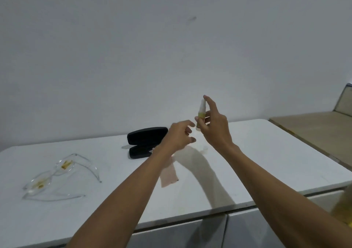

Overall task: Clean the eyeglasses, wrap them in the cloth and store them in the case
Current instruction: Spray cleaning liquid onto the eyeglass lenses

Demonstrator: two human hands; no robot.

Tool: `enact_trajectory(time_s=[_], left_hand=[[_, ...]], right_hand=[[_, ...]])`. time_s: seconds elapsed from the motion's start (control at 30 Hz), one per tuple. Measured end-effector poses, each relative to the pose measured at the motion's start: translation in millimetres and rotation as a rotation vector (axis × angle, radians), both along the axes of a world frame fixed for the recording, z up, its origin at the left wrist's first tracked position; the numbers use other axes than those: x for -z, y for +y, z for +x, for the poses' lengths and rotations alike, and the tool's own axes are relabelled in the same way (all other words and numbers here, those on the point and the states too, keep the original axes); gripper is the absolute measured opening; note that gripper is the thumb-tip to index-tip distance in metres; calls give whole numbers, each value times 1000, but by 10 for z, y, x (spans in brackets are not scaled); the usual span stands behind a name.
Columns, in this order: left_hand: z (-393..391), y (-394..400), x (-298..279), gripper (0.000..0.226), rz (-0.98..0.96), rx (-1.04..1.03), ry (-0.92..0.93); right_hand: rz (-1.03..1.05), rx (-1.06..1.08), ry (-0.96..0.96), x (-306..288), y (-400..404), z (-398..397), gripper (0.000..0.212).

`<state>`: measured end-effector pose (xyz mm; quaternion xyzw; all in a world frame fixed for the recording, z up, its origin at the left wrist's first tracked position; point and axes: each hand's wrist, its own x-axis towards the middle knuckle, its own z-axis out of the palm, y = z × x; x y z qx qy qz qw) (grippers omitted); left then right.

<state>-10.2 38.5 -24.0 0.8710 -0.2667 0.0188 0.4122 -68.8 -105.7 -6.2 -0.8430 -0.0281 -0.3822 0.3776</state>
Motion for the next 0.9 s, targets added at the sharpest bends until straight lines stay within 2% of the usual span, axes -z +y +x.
enact_trajectory(time_s=[0.2, 0.33, 0.47, 0.63, 0.73, 0.9], left_hand=[[-2, 1087, -385, 30, -109, -248, -234], [-123, 1943, -391, 22, -75, -395, -265], [-369, 2739, -227, 18, -24, -535, -295], [-793, 3510, 34, 38, 173, -695, -363], [-1020, 3818, 194, 48, 244, -713, -272], [-1142, 4002, 435, 36, 244, -718, -298]], right_hand=[[-76, -194, -123, -265, 888, 170, 60], [-93, -271, -191, -301, 1521, 184, 55], [-95, -400, -179, -229, 2084, 157, 54], [-86, -514, -130, -80, 2632, 106, 55], [-77, -564, -118, -23, 2825, 93, 55], [-70, -592, -114, 12, 2978, 100, 57]])
